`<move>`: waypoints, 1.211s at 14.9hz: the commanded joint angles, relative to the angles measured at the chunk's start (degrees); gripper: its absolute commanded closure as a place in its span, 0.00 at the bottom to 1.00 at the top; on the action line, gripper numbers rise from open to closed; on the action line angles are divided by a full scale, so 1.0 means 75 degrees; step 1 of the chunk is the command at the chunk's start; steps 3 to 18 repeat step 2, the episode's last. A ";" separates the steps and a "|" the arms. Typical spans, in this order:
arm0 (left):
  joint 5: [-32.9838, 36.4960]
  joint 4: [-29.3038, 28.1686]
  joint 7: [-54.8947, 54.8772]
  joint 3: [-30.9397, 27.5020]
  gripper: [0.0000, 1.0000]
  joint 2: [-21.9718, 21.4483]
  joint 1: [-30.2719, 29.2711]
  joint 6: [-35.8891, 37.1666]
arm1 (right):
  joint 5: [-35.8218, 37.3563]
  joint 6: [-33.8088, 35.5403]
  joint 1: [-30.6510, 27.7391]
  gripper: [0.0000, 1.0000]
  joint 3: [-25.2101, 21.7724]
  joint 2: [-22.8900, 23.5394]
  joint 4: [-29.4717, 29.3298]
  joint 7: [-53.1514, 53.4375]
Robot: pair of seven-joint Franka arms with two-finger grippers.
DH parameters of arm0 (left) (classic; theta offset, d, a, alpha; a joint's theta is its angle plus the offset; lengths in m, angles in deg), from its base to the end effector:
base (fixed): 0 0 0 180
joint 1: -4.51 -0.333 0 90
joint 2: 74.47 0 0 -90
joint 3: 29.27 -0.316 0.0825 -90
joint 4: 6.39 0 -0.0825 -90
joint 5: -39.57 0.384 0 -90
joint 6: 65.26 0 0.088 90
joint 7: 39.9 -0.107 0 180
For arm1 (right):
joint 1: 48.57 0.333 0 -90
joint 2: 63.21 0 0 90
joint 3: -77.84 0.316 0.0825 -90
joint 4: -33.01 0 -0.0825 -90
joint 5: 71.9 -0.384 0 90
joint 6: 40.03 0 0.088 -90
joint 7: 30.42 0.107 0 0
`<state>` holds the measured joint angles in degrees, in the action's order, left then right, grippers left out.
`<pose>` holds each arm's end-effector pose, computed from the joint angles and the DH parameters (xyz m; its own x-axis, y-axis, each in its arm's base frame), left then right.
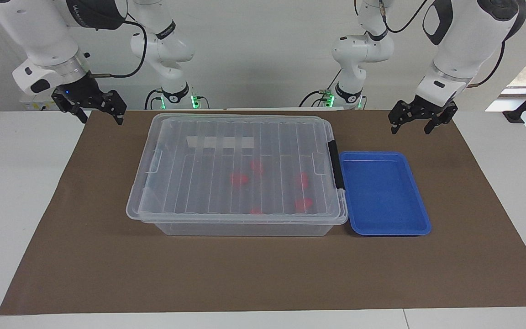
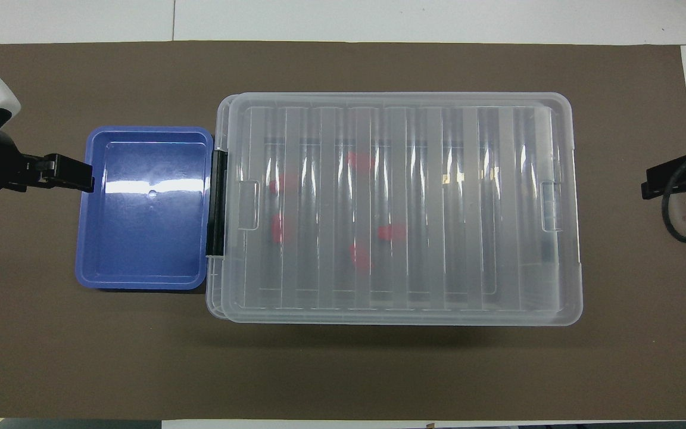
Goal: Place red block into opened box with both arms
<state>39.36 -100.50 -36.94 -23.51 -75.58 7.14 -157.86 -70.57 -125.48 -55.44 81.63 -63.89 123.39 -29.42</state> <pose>0.5454 -0.0813 0.6052 0.9955 -0.0944 -0.0072 -0.0944 -0.9955 0.0013 0.5412 -0.0315 0.6213 0.9946 -0.0729 -0.0737 -0.0712 -0.9971 0.0253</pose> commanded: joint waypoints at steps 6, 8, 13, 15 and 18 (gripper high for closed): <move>0.0016 -0.0003 -0.0067 0.0029 0.00 -0.0098 -0.0082 0.0066 | -0.0036 -0.0138 -0.0033 0.00 0.0034 -0.0121 0.0196 0.0078; 0.0016 -0.0003 -0.0067 0.0029 0.00 -0.0098 -0.0082 0.0066 | -0.0036 -0.0138 -0.0033 0.00 0.0034 -0.0121 0.0196 0.0078; 0.0016 -0.0003 -0.0067 0.0029 0.00 -0.0098 -0.0082 0.0066 | -0.0036 -0.0138 -0.0033 0.00 0.0034 -0.0121 0.0196 0.0078; 0.0016 -0.0003 -0.0067 0.0029 0.00 -0.0098 -0.0082 0.0066 | -0.0036 -0.0138 -0.0033 0.00 0.0034 -0.0121 0.0196 0.0078; 0.0016 -0.0003 -0.0067 0.0029 0.00 -0.0098 -0.0082 0.0066 | -0.0036 -0.0138 -0.0033 0.00 0.0034 -0.0121 0.0196 0.0078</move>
